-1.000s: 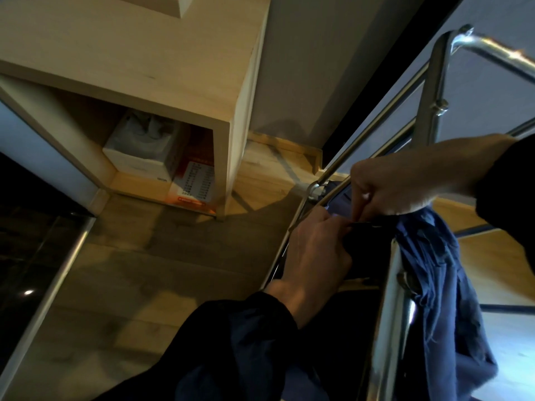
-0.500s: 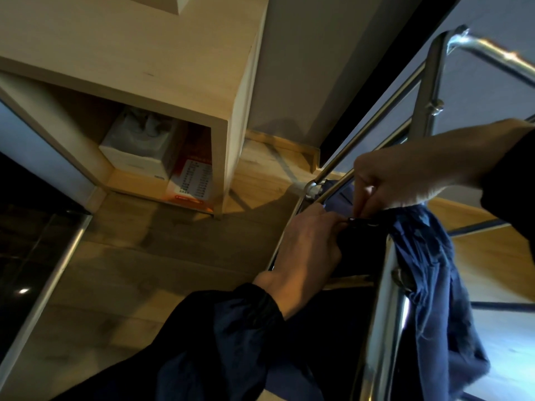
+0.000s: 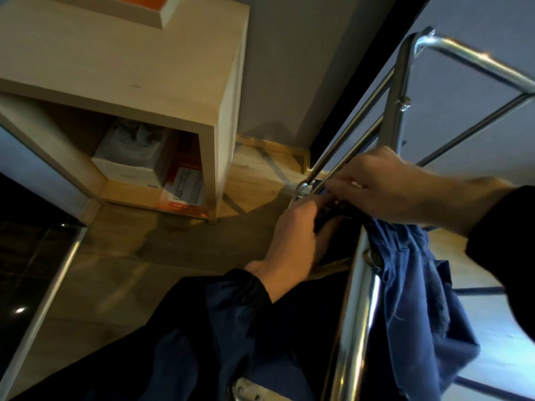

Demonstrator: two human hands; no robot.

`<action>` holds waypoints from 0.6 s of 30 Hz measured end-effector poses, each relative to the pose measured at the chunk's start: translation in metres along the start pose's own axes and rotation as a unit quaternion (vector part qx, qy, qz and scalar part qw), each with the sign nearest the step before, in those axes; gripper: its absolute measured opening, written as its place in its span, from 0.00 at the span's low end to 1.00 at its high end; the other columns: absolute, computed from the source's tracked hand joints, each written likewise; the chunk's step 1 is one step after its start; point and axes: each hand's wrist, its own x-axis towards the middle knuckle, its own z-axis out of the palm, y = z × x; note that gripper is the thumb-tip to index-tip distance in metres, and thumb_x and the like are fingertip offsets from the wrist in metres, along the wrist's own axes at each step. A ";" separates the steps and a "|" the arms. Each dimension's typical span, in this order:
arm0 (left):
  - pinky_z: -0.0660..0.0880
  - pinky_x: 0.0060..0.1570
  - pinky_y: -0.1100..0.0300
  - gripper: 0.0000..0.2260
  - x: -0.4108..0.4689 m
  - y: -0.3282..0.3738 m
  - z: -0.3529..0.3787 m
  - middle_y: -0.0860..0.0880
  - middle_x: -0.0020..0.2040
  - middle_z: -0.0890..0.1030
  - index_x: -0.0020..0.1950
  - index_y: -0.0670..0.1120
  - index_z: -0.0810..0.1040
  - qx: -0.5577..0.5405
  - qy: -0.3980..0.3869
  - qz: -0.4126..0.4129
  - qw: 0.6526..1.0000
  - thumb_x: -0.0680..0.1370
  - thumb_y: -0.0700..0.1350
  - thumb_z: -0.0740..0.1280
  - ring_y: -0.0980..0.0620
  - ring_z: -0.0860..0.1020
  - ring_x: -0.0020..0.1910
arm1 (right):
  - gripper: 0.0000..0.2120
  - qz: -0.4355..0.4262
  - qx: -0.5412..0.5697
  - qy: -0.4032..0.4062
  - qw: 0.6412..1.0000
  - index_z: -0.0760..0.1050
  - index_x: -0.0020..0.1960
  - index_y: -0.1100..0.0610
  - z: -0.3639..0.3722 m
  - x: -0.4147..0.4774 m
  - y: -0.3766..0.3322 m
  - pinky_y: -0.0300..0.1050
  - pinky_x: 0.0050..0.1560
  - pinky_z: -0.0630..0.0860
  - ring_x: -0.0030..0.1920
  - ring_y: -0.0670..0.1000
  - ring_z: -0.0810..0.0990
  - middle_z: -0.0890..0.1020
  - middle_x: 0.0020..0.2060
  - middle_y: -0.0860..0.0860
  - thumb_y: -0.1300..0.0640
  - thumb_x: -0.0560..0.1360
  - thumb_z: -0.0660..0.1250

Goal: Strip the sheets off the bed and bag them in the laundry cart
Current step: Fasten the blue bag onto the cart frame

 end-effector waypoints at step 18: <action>0.72 0.62 0.48 0.25 0.038 0.094 0.003 0.49 0.59 0.78 0.67 0.52 0.72 0.082 0.002 -0.181 0.980 0.70 0.54 0.61 0.49 0.76 0.57 | 0.13 0.294 0.283 0.196 0.892 0.75 0.59 0.52 0.100 -0.123 -0.006 0.52 0.49 0.75 0.51 0.61 0.80 0.82 0.50 0.55 0.57 0.76 0.59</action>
